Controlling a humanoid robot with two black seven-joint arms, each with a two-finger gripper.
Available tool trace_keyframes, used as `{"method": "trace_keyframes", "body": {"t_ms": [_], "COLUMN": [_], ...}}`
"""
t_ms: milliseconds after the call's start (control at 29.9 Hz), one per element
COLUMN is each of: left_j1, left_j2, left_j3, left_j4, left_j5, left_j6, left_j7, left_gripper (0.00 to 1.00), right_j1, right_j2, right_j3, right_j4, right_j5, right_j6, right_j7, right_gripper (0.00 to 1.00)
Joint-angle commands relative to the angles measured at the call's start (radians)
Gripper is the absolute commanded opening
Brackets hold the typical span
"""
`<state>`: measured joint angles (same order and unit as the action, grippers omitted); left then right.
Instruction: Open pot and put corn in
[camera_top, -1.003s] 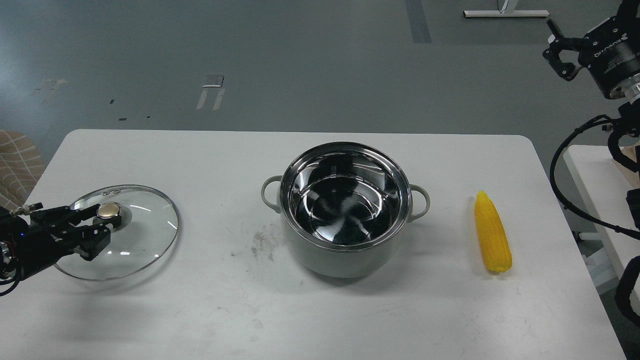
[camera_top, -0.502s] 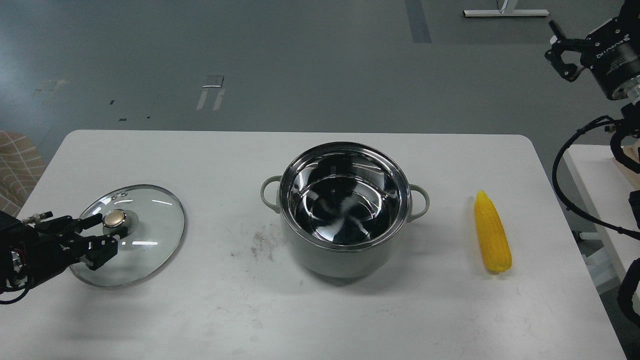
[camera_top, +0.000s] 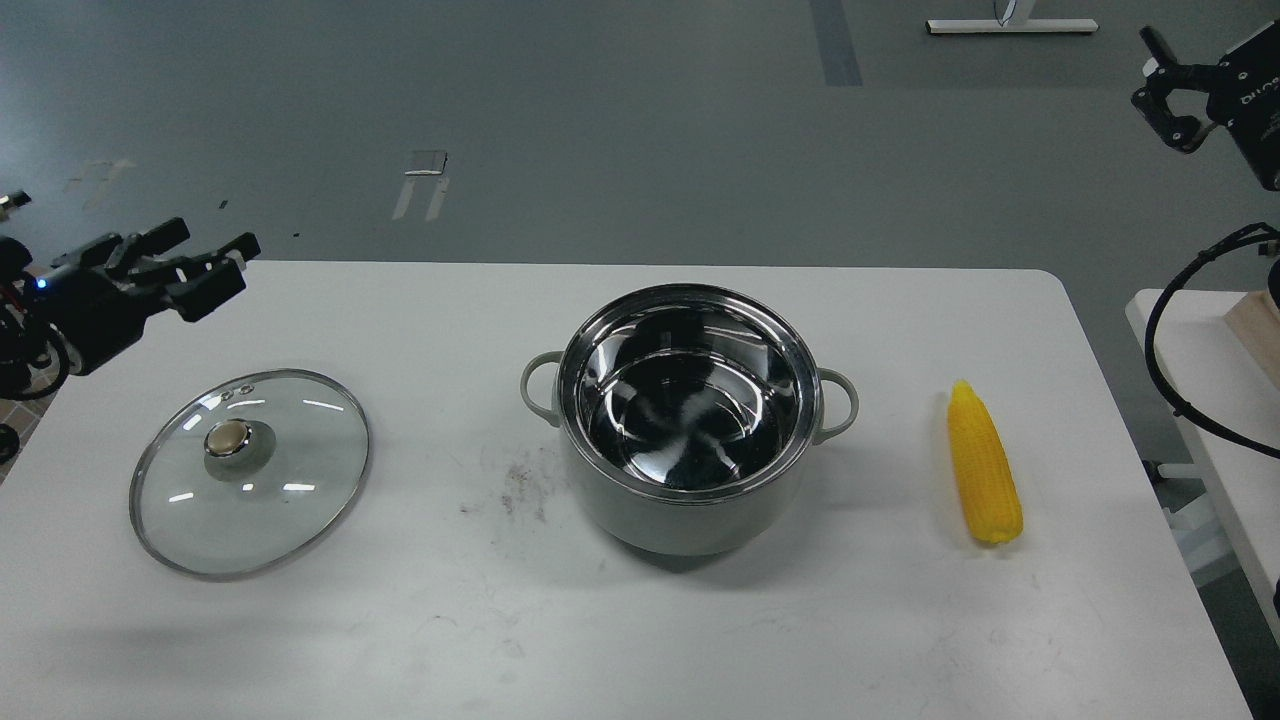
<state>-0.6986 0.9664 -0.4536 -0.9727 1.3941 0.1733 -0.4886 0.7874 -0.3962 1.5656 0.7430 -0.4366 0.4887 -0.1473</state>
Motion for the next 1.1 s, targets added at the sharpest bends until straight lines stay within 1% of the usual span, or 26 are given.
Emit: {"method": "trace_keyframes", "body": {"t_ms": [0, 33, 100, 167, 267, 334, 368, 401, 435, 502, 568, 635, 702, 736, 769, 836, 869, 936, 1070], "left_j1": [-0.177, -0.177, -0.219, -0.258, -0.275, -0.272, -0.271, -0.271, -0.272, -0.268, -0.262, -0.256, -0.254, -0.252, -0.252, -0.251, -0.252, -0.252, -0.252], "left_j2": [-0.105, -0.106, -0.153, -0.219, -0.273, -0.290, -0.296, -0.302, -0.316, -0.328, -0.347, -0.357, -0.379, -0.403, -0.413, -0.448, -0.454, -0.471, -0.479], "left_j3": [0.001, 0.001, -0.001, -0.002, -0.025, -0.043, -0.056, -0.063, -0.085, -0.117, -0.201, -0.272, -0.313, -0.353, -0.370, -0.404, -0.405, -0.404, -0.401], "left_j4": [0.046, 0.046, 0.086, 0.132, 0.146, 0.157, 0.164, 0.167, 0.170, 0.177, 0.207, 0.247, 0.276, 0.299, 0.311, 0.367, 0.376, 0.381, 0.381], "left_j5": [-0.263, -0.264, -0.375, -0.540, -0.755, -0.909, -0.991, -1.027, -1.094, -1.153, -1.231, -1.271, -1.293, -1.308, -1.311, -1.311, -1.311, -1.305, -1.304], "left_j6": [-0.089, -0.089, -0.101, -0.119, -0.167, -0.237, -0.295, -0.325, -0.378, -0.422, -0.518, -0.582, -0.621, -0.653, -0.662, -0.662, -0.662, -0.662, -0.662], "left_j7": [0.000, 0.000, 0.000, 0.000, 0.000, 0.000, 0.000, 0.000, 0.000, 0.000, 0.000, 0.000, 0.000, 0.000, 0.000, 0.048, 0.054, 0.058, 0.058], "left_gripper": [0.88, 0.88, 0.89, 0.92, 0.94, 0.95, 0.96, 0.96, 0.96, 0.97, 0.97, 0.97, 0.97, 0.97, 0.97, 0.98, 0.98, 0.98, 0.98], "right_j1": [-0.058, -0.059, -0.082, -0.088, -0.094, -0.100, -0.105, -0.106, -0.109, -0.111, -0.135, -0.157, -0.171, -0.178, -0.180, -0.183, -0.186, -0.204, -0.263], "right_j2": [-0.065, -0.066, -0.131, -0.220, -0.289, -0.326, -0.346, -0.355, -0.369, -0.383, -0.409, -0.427, -0.440, -0.447, -0.448, -0.425, -0.414, -0.363, -0.293], "right_j3": [-0.031, -0.032, -0.091, -0.192, -0.265, -0.291, -0.303, -0.309, -0.324, -0.344, -0.389, -0.421, -0.450, -0.487, -0.505, -0.570, -0.585, -0.631, -0.657], "right_j4": [0.097, 0.098, 0.162, 0.240, 0.315, 0.360, 0.389, 0.401, 0.432, 0.466, 0.545, 0.597, 0.618, 0.630, 0.633, 0.631, 0.631, 0.628, 0.622], "right_j5": [-0.023, -0.024, -0.053, -0.117, -0.233, -0.342, -0.425, -0.466, -0.553, -0.640, -0.776, -0.844, -0.890, -0.948, -0.980, -1.123, -1.152, -1.224, -1.326], "right_j6": [0.000, 0.000, 0.000, 0.000, 0.000, 0.000, 0.000, 0.000, 0.000, 0.000, 0.000, 0.000, 0.000, 0.000, 0.000, 0.000, 0.000, 0.000, 0.000], "right_j7": [-0.006, -0.006, -0.006, -0.005, -0.005, -0.005, -0.005, -0.005, -0.005, -0.005, -0.005, -0.005, -0.005, -0.005, -0.005, -0.001, 0.000, -0.001, -0.006], "right_gripper": [1.00, 1.00, 1.00, 1.00, 1.00, 1.00, 1.00, 1.00, 1.00, 1.00, 1.00, 1.00, 1.00, 1.00, 1.00, 1.00, 1.00, 1.00, 1.00]}}
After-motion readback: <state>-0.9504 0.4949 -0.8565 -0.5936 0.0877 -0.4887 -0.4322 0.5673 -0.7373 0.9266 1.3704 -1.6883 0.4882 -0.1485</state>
